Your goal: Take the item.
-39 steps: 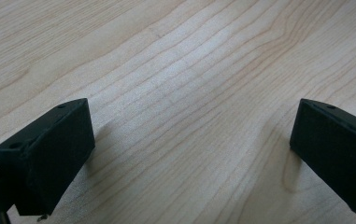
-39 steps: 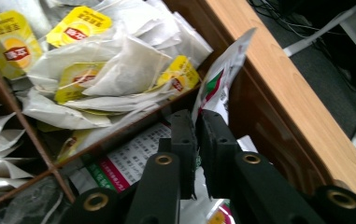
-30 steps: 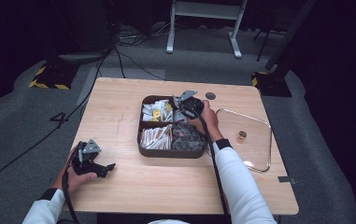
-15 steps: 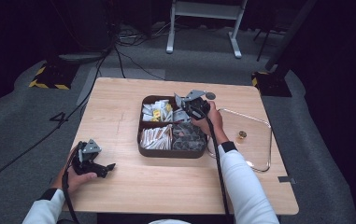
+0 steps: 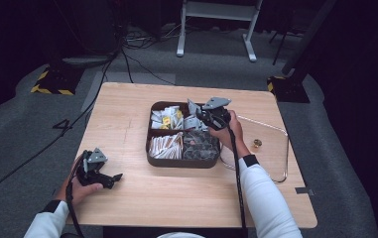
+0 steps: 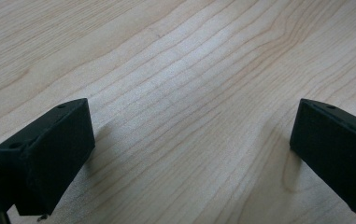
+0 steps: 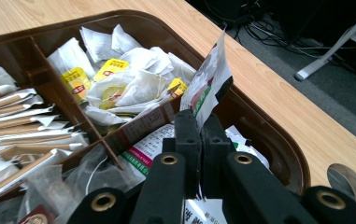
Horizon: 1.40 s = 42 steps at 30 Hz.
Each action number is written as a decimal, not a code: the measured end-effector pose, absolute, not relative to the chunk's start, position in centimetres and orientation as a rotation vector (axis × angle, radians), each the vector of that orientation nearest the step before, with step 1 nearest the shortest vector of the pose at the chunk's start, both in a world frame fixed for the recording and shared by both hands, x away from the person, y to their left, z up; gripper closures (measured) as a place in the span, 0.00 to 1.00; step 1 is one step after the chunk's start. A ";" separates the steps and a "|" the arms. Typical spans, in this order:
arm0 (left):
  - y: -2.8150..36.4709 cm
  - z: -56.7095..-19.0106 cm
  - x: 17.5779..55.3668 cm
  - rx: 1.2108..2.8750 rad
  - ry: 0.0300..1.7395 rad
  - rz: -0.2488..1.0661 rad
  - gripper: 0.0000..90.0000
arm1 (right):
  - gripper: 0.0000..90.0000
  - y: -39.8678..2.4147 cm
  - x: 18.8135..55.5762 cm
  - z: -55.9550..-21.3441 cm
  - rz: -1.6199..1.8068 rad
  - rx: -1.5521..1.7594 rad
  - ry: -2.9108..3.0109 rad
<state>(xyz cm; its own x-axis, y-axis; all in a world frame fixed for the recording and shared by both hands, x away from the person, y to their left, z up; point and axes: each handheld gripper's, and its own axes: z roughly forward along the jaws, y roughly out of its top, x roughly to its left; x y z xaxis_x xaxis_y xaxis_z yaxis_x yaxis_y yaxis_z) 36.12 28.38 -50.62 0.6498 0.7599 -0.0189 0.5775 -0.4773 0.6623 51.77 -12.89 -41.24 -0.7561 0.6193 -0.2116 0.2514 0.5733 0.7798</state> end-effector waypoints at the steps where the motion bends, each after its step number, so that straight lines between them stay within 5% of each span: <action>1: 28.4 -50.6 36.1 2.223 1.034 0.368 0.00 | 0.99 -13.0 51.7 -41.2 1.062 0.697 2.335; 42: 28.4 -50.6 36.1 2.223 1.037 0.371 0.00 | 0.99 -18.6 43.2 -39.0 1.264 0.569 2.339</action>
<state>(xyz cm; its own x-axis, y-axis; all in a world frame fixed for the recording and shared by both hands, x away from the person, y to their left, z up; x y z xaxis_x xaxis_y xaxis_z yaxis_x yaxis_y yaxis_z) 36.09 28.37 -50.62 0.6475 0.7619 -0.0172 0.5785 -0.4767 0.6619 43.22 -18.56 -39.00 -0.8283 0.5351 -0.1665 0.1538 0.5027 0.8507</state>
